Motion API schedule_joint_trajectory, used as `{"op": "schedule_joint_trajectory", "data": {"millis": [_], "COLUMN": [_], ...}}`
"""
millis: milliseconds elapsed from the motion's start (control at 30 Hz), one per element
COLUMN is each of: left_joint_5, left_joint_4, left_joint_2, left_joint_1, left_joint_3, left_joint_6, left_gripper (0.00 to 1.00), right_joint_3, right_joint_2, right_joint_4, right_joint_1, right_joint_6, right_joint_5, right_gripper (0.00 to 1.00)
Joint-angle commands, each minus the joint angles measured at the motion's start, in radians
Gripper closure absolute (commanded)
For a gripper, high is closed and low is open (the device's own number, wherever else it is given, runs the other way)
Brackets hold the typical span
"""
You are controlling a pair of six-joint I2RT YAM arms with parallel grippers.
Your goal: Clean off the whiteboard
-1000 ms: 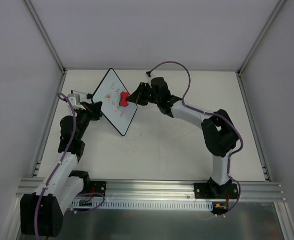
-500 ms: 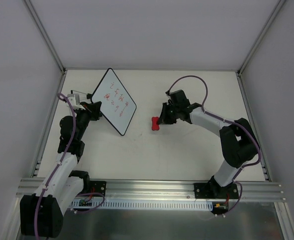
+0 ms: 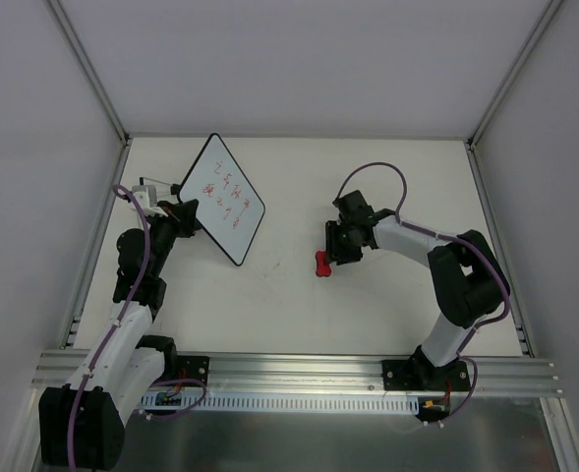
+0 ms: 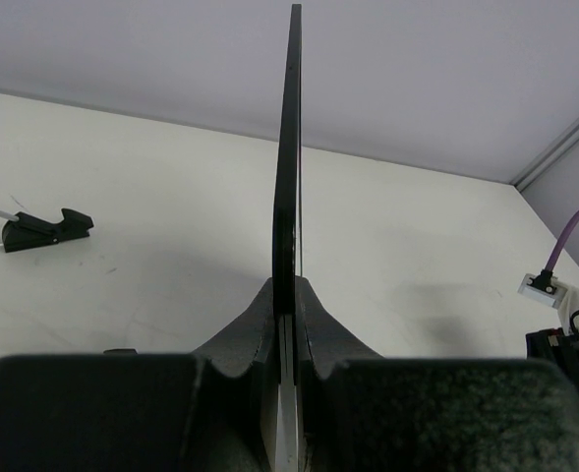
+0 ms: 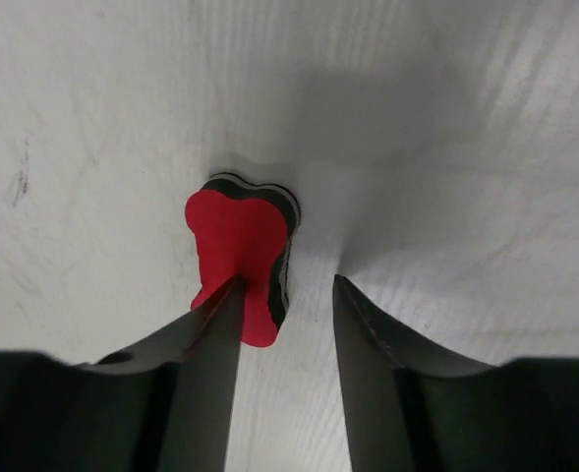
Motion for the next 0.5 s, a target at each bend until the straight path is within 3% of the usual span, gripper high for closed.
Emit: {"op": "schedule_joint_trajectory", "data": {"millis": [0,67,200,467], "left_joint_5": [-0.022,-0.022,-0.027,-0.030], "left_joint_4": [-0.010,-0.012,-0.018,-0.024], "left_joint_2": [-0.007,-0.007,-0.004,0.000], "left_joint_1": [-0.005,-0.005,-0.005,-0.005], "left_joint_3": [0.024,0.026,0.027,0.026], "left_joint_6": [0.080,0.081,0.088,0.088], "left_gripper": [1.00,1.00,1.00,1.00], "right_joint_3": [0.019,0.053,0.108,0.191], "right_joint_2": [-0.038,-0.068,-0.089,-0.011], "right_joint_4": [-0.067,-0.122,-0.170,-0.230], "right_joint_1": [-0.003,0.013,0.055,0.146], "right_joint_6": [-0.024,-0.023,0.003,0.103], "right_joint_5": [0.103,0.201,0.286,0.362], "right_gripper": [0.55,0.40,0.25,0.24]}}
